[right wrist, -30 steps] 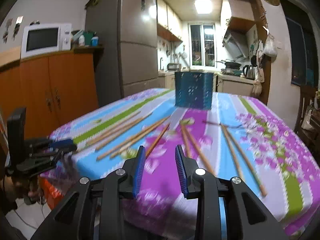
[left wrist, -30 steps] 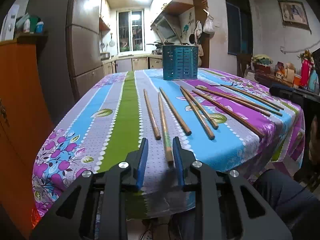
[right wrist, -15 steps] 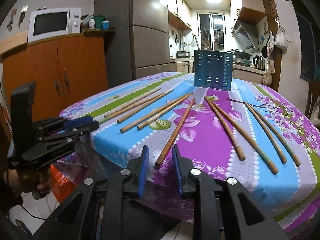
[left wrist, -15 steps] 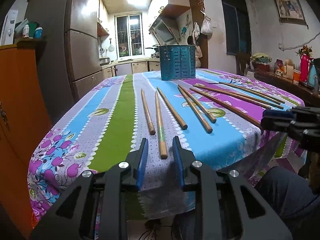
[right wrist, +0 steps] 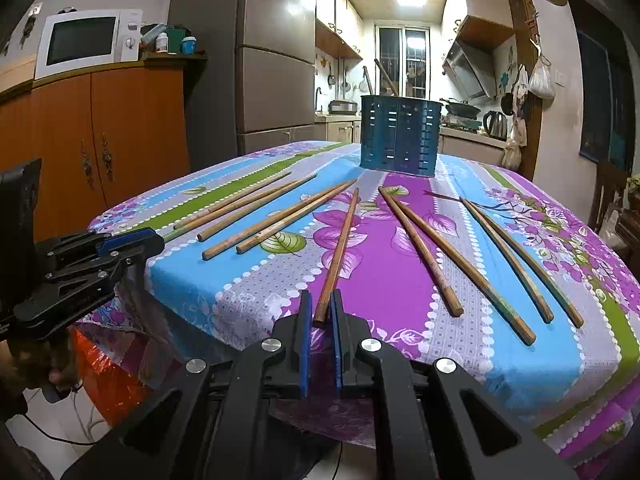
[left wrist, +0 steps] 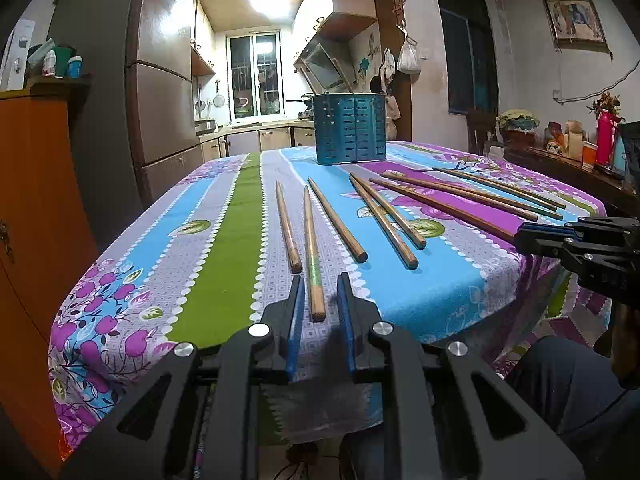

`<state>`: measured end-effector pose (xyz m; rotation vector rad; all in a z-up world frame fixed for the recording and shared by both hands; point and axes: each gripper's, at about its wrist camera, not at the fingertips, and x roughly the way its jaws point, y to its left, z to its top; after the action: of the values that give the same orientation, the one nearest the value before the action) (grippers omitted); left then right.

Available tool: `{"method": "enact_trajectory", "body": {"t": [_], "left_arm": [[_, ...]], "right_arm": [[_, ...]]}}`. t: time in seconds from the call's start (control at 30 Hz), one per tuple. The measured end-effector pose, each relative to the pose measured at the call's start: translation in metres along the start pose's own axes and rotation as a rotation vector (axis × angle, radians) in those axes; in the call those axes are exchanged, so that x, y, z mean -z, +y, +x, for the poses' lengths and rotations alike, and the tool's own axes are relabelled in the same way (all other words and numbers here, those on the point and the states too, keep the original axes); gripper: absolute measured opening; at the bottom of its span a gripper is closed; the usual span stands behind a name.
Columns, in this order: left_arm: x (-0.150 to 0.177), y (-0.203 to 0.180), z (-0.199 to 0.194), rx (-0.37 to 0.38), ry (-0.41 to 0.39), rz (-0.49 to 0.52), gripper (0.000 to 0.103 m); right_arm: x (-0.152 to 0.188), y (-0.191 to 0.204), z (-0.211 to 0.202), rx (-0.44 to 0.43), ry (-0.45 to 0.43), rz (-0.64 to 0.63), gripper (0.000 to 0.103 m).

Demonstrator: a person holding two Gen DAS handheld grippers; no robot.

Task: Organize utensils
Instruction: 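Move the right gripper back and close on another bamboo chopstick, then lift the chopstick upright and carry it above the blue holder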

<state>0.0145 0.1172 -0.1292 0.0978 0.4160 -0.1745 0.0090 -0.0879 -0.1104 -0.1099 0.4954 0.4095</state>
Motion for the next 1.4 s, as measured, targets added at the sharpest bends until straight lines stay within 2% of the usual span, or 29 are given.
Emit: {"method": "enact_trajectory", "body": {"t": [0.63, 0.73, 0.9, 1.1, 1.27, 1.4], "left_arm": [[0.01, -0.007, -0.006, -0.037, -0.057, 0.001, 0.015], [0.007, -0.009, -0.007, -0.033, -0.047, 0.009, 0.006], [0.001, -0.008, -0.011, -0.038, -0.049, 0.009, 0.006], [-0.03, -0.009, -0.032, -0.031, -0.127, 0.031, 0.006], [-0.077, -0.007, -0.046, -0.016, -0.248, 0.054, 0.005], [-0.125, -0.005, -0.039, -0.001, -0.326, 0.067, 0.005]], "right_arm": [[0.01, 0.001, -0.003, 0.022, -0.079, -0.003, 0.01], [0.008, -0.001, -0.004, 0.014, -0.077, 0.017, 0.008], [0.002, -0.009, -0.014, 0.015, -0.098, 0.035, 0.008], [-0.023, -0.015, -0.046, 0.027, -0.178, 0.007, 0.007], [-0.063, -0.026, -0.07, 0.039, -0.281, -0.044, 0.007], [-0.105, -0.036, -0.07, 0.011, -0.332, -0.084, 0.007]]}}
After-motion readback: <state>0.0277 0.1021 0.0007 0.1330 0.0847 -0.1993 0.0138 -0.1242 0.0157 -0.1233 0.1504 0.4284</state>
